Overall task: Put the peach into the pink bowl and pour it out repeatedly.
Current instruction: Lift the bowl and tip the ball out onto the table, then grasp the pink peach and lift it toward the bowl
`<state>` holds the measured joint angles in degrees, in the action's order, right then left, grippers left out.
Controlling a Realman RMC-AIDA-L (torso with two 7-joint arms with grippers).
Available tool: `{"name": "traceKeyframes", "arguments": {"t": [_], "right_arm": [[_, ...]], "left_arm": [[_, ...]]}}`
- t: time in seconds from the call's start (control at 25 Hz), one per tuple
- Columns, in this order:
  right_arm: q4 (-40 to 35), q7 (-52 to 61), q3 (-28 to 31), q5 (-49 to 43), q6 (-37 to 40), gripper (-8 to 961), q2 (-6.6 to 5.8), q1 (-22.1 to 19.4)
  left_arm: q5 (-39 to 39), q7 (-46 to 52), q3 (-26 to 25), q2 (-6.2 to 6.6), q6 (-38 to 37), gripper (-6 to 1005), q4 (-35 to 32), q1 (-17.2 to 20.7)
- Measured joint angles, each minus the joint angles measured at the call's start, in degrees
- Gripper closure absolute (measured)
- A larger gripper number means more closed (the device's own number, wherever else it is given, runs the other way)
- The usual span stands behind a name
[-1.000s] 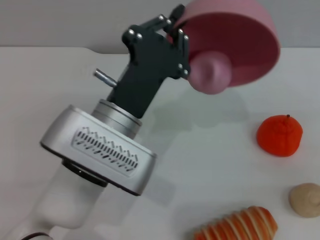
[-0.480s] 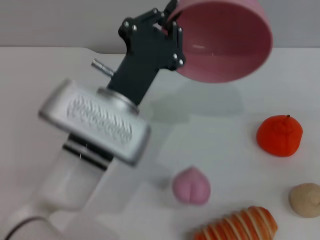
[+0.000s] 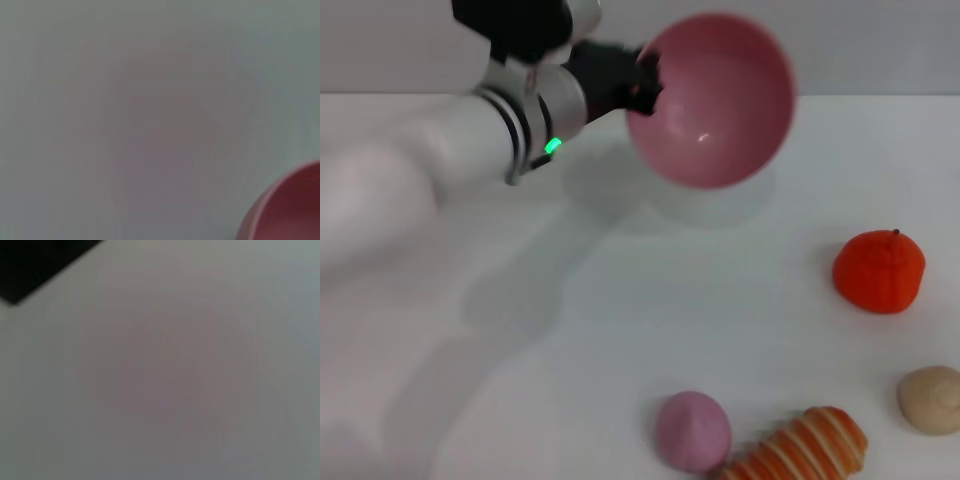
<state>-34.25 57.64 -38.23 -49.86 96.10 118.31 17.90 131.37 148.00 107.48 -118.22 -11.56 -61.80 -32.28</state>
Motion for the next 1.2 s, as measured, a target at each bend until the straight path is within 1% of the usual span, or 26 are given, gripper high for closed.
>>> {"name": "traceKeyframes", "arguments": {"t": [0.04, 0.12, 0.2, 0.32, 0.44, 0.52, 0.56, 0.68, 0.76, 0.84, 1.0, 1.2], "right_arm": [[-2.7, 2.8, 0.0, -2.8, 1.0, 483, 0.01, -0.2], [-8.2, 8.5, 0.0, -8.4, 3.0, 483, -0.04, -0.4], [-15.9, 15.3, 0.0, -15.3, 4.6, 483, -0.07, -0.4], [-28.2, 27.6, -0.2, -27.3, 7.3, 482, -0.21, 0.4], [-40.2, 41.5, -2.7, -40.5, 10.9, 482, -0.69, 2.9], [-45.6, 49.1, -5.5, -48.9, 13.0, 483, -0.75, 5.7], [-46.9, 51.8, -6.7, -52.3, 13.4, 483, -0.71, 7.2], [-47.7, 58.6, -12.1, -64.1, 13.8, 482, -0.50, 12.5], [-45.7, 61.7, -16.3, -72.8, 13.7, 482, -0.23, 16.3], [-42.1, 62.7, -20.0, -78.0, 13.3, 482, 0.20, 19.1], [-34.0, 62.7, -27.3, -79.2, 10.0, 482, 0.40, 21.8], [-27.8, 62.6, -35.6, -79.6, 2.1, 483, 0.42, 22.1]], "left_arm": [[-0.2, 0.0, -3.1, 0.01, -4.7, 960, 1.3, -1.9], [-1.0, -0.2, -10.6, 0.05, -15.1, 960, 5.8, -7.0], [-1.4, -0.6, -15.8, 0.05, -20.8, 960, 8.6, -9.6], [-1.5, -0.8, -19.3, 0.09, -23.4, 960, 9.1, -9.9], [-1.5, -0.7, -22.5, 0.19, -25.9, 960, 9.0, -9.7], [-1.5, -0.8, -24.2, 0.24, -27.4, 960, 9.1, -9.7], [-1.5, -0.8, -24.8, 0.28, -28.0, 960, 9.2, -9.7], [-1.5, -0.7, -26.5, 0.36, -29.9, 960, 9.3, -9.7], [-1.5, -0.6, -27.8, 0.36, -31.3, 960, 9.3, -9.7], [-1.6, -0.7, -28.3, 0.36, -32.2, 960, 9.4, -9.7], [-1.7, -0.5, -28.4, 0.36, -32.7, 960, 9.4, -9.4], [-1.8, -0.4, -28.0, 0.21, -33.1, 960, 9.6, -8.8]]}}
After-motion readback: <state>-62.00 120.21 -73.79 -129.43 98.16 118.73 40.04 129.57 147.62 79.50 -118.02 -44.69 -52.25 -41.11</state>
